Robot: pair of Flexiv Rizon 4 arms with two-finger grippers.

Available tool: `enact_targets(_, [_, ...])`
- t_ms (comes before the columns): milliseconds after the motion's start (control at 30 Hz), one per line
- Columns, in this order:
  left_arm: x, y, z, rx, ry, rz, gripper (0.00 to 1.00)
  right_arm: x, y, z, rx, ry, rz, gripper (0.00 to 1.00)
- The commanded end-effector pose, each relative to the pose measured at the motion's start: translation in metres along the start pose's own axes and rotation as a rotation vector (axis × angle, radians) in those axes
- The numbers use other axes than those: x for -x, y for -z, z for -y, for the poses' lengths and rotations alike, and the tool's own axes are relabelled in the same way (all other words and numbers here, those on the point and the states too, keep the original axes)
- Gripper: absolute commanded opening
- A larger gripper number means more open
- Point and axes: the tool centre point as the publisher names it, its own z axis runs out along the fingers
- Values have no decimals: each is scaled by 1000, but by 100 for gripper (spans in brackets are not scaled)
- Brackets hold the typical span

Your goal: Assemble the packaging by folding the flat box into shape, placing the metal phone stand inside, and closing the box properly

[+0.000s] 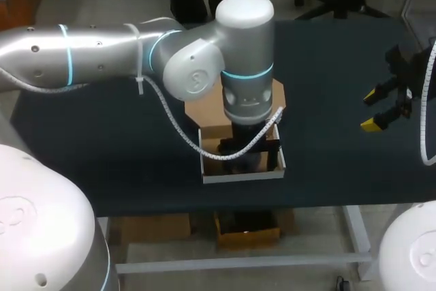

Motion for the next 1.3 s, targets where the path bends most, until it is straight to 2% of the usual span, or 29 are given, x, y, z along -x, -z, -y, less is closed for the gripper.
enact_targets(33, [1,-1,-5,-9,2,1,100,0,2,0,-1,0,-4,100])
enact_targets(500, [-5,0,-7,-32,-40,25,100,0,2,0,-1,0,-4,100])
enact_targets(767, [-1,24,-7,-82,-76,13,100,0,2,0,-1,0,-4,100])
enact_targets(1067, [19,55,-7,-138,-207,-66,100,0,2,0,-1,0,-4,100])
enact_targets(1300, [41,69,5,-164,-277,-102,100,0,2,0,-1,0,-4,100])
